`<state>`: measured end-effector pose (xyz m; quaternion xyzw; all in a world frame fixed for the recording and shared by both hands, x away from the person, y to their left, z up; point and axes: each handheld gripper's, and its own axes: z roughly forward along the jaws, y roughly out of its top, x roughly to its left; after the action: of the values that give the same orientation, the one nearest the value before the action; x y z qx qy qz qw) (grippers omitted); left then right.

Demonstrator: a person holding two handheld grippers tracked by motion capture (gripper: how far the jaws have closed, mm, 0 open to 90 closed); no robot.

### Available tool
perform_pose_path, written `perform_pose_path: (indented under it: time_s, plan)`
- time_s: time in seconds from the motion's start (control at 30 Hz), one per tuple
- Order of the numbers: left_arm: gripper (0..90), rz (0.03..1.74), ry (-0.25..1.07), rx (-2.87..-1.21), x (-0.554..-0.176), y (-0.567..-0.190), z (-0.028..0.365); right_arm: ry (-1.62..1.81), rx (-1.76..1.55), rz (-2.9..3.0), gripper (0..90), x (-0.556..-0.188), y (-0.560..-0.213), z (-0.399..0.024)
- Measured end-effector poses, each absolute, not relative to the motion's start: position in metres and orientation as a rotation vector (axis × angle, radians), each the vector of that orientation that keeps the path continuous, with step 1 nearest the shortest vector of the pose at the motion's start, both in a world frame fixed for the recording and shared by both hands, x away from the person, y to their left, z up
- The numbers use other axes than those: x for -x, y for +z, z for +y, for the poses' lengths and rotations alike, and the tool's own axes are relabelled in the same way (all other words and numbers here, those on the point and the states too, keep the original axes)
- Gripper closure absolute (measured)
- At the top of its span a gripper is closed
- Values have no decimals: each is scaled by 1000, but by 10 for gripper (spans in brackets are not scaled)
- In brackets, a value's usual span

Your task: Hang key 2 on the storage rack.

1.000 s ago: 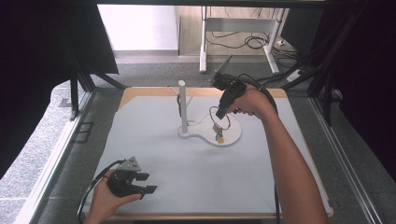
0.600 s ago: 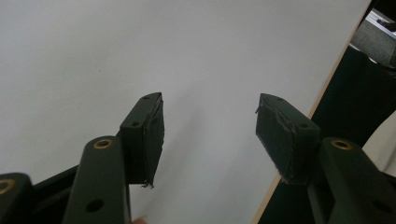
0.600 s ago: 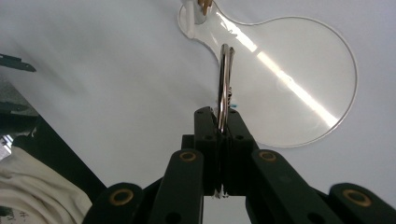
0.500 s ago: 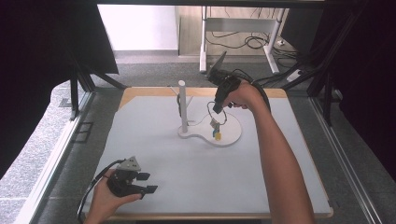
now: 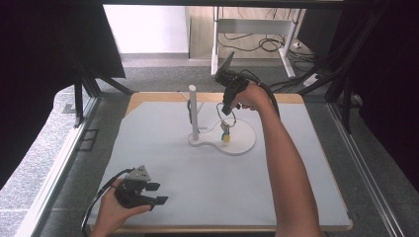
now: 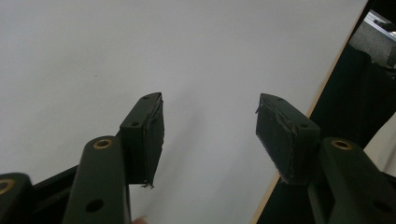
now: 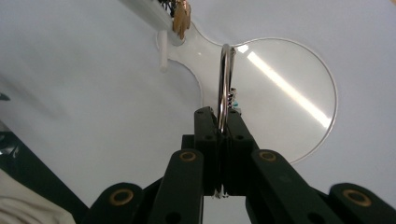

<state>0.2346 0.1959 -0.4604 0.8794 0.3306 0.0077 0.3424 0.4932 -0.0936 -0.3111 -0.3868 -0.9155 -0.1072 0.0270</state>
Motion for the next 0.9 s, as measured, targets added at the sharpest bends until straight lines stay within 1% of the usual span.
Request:
perform_pose_path:
  time_s: [0.33,0.47,0.9]
  plan:
    - [420,844,19,-2270,-234,-455,198,-325,1264,-2834,865,-500,-316,-85]
    - [420,838,20,-2280,-235,-456,195,-290,1270,-2838,865,-506,-316,-82]
    - [421,833,26,-2293,-234,-458,191,-333,1304,-2845,865,-525,-321,-65]
